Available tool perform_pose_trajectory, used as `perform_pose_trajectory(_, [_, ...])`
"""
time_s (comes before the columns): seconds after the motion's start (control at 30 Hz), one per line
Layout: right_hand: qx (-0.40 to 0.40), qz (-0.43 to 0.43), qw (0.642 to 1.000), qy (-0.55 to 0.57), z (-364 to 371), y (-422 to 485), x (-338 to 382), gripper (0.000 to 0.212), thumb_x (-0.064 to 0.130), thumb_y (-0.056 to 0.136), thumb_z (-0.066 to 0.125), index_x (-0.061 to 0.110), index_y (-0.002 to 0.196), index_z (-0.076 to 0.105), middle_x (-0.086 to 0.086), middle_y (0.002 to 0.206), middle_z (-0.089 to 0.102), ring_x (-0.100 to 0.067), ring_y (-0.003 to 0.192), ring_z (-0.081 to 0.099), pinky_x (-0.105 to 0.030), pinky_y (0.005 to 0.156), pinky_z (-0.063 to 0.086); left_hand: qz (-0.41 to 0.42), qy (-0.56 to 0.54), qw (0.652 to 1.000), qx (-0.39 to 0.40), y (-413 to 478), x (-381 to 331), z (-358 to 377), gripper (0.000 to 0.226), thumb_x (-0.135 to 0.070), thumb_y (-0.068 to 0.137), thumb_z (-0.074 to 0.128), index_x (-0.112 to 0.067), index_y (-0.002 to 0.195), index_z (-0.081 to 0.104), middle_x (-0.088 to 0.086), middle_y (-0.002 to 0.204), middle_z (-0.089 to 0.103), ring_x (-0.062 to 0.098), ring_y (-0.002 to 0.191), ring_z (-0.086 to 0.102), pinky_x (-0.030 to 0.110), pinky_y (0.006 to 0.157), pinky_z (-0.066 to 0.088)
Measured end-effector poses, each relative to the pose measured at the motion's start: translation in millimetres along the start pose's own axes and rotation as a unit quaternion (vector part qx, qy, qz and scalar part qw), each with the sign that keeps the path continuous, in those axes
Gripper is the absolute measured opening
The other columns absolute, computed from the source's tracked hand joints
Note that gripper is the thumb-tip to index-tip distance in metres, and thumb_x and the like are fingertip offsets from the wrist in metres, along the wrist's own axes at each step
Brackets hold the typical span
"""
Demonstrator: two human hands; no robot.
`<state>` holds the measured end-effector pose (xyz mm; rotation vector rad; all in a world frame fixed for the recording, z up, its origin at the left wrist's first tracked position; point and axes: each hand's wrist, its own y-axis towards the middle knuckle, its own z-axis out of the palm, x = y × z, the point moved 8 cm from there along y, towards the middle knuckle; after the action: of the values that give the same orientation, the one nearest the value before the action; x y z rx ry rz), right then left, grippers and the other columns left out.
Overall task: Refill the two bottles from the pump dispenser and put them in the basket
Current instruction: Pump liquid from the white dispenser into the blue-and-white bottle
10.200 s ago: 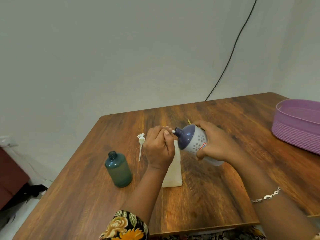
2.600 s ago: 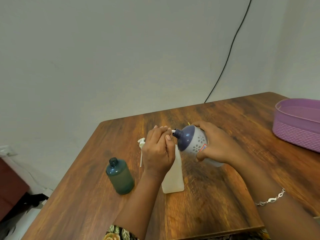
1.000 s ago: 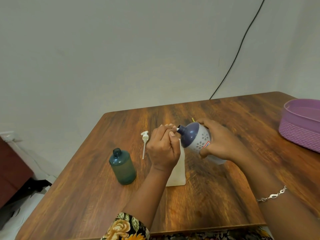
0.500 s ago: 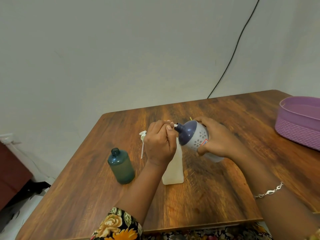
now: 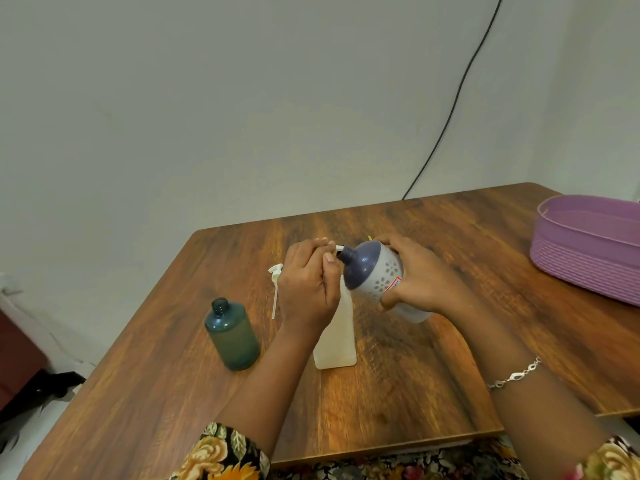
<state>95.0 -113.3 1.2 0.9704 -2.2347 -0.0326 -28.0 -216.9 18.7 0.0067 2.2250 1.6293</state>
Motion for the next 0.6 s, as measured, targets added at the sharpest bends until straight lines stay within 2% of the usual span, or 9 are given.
perform_pose_trajectory(0.1, [-0.004, -0.002, 1.000, 0.006, -1.8, -1.9, -1.1, 0.081, 0.015, 0.054, 0.083, 0.023, 0.125, 0.044, 0.003, 0.113, 0.049, -0.014, 0.098, 0.049, -0.028, 0.073, 0.047, -0.010, -0.004, 0.999, 0.042, -2.4, -3.4, 1.3, 0.036, -0.021, 0.091, 0.040, -0.001, 0.102, 0.068, 0.012, 0.109, 0.064, 0.021, 0.113, 0.051, 0.023, 0.096, 0.039])
perform_pose_trajectory(0.17, [-0.002, -0.003, 1.000, 0.014, -2.0, -2.7, -3.4, 0.080, 0.014, 0.054, 0.083, 0.023, 0.123, 0.045, 0.004, 0.111, 0.049, -0.013, 0.097, 0.049, -0.023, 0.069, 0.044, -0.024, 0.018, 0.997, 0.064, -8.5, -1.7, 0.6, 0.043, -0.028, 0.092, 0.039, -0.002, 0.121, 0.059, 0.012, 0.129, 0.054, 0.020, 0.130, 0.036, 0.028, 0.109, 0.027])
perform_pose_trajectory(0.23, [-0.001, -0.003, 1.000, 0.021, -2.3, -2.3, -6.1, 0.080, 0.013, 0.053, 0.083, 0.023, 0.123, 0.045, 0.004, 0.111, 0.050, -0.014, 0.097, 0.050, -0.022, 0.068, 0.043, -0.021, 0.054, 0.995, 0.081, -12.6, -0.2, 0.5, 0.052, -0.037, 0.096, 0.033, -0.002, 0.131, 0.049, 0.010, 0.138, 0.047, 0.017, 0.135, 0.028, 0.031, 0.115, 0.014])
perform_pose_trajectory(0.3, [0.001, -0.002, 1.000, 0.026, -2.5, -1.7, -7.8, 0.080, 0.013, 0.053, 0.083, 0.024, 0.123, 0.045, 0.003, 0.111, 0.050, -0.014, 0.097, 0.050, -0.023, 0.068, 0.044, -0.009, 0.086, 0.991, 0.106, -13.5, -0.3, 2.7, 0.060, -0.045, 0.098, 0.023, -0.002, 0.131, 0.049, 0.012, 0.137, 0.048, 0.017, 0.134, 0.033, 0.030, 0.115, 0.009])
perform_pose_trajectory(0.43, [0.003, -0.004, 1.000, 0.029, -2.7, -0.9, -7.2, 0.080, 0.013, 0.053, 0.083, 0.024, 0.122, 0.045, 0.003, 0.111, 0.051, -0.015, 0.099, 0.050, -0.028, 0.072, 0.046, 0.003, 0.125, 0.981, 0.148, -9.4, -3.2, 6.5, 0.063, -0.046, 0.098, 0.020, -0.001, 0.127, 0.054, 0.015, 0.130, 0.056, 0.024, 0.126, 0.047, 0.032, 0.113, 0.014])
perform_pose_trajectory(0.6, [0.006, -0.005, 1.000, 0.025, -4.7, -1.2, -8.5, 0.079, 0.013, 0.053, 0.083, 0.024, 0.121, 0.045, 0.004, 0.111, 0.050, -0.013, 0.097, 0.049, -0.021, 0.066, 0.042, 0.006, 0.152, 0.977, 0.152, 0.2, -6.6, -0.4, 0.049, -0.035, 0.095, 0.033, -0.002, 0.111, 0.066, 0.013, 0.115, 0.066, 0.024, 0.114, 0.059, 0.036, 0.110, 0.027])
